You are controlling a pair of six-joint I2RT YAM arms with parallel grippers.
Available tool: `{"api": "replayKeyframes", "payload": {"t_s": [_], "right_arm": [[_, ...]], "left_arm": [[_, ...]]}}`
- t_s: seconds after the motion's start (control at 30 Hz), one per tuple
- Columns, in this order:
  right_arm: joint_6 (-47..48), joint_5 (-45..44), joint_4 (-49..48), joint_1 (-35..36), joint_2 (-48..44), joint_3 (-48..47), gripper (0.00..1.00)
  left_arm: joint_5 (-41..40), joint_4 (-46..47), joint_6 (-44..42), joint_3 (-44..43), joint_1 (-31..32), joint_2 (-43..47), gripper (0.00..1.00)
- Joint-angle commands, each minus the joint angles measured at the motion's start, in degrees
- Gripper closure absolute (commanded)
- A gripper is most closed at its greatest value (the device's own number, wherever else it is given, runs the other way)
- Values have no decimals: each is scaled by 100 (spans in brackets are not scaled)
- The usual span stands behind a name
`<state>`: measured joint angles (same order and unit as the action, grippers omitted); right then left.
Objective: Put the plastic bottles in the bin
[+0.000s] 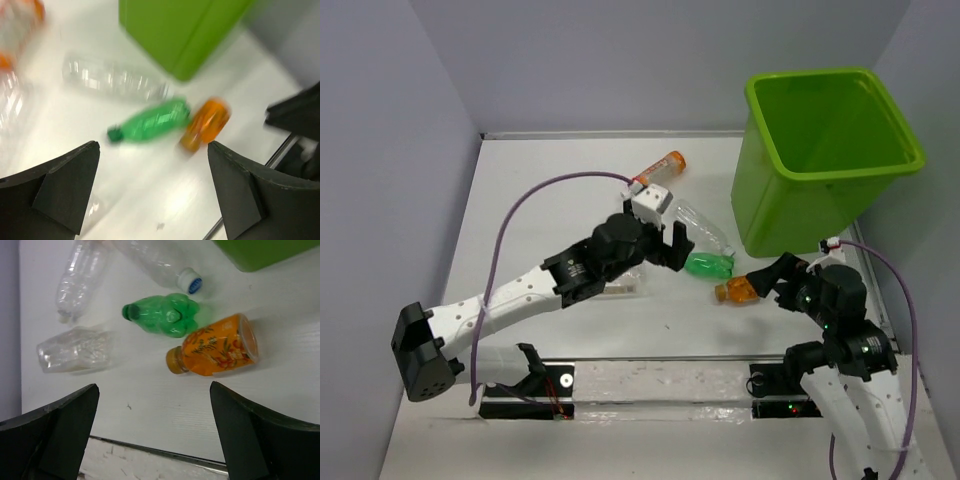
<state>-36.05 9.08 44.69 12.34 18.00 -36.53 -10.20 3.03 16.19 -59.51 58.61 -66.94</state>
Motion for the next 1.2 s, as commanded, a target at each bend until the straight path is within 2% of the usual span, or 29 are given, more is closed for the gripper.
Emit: {"api": "replayKeyframes", "payload": {"t_s": [0.0, 0.13, 0.2, 0.33, 0.47, 0.8, 1.17], "right_arm": [[-1173, -1149, -654, -39, 99, 831, 2], [-1422, -1698, -829, -39, 247, 1016, 0], [-1509, -1778, -961, -39, 607, 1147, 0], [-1791, -1568, -1619, -39, 1205, 1517, 0], [-1941, -1541, -1832, -39, 1408, 1649, 0], [-1958, -1542, -2463, -39, 2022, 1922, 0], [-1976, -1453, -2956, -39, 2471, 2212, 2]], "left_arm": [[1, -84, 7, 720, 203, 145, 1], [-26, 303, -45, 1230, 370, 304, 1], [-44, 444, -19, 1354, 405, 278, 1], [-53, 655, 42, 1521, 581, 68, 1], [-193, 673, 51, 1556, 783, -100, 1], [-325, 743, -36, 1389, 907, -416, 1], [-553, 673, -853, 757, 907, -969, 1]]}}
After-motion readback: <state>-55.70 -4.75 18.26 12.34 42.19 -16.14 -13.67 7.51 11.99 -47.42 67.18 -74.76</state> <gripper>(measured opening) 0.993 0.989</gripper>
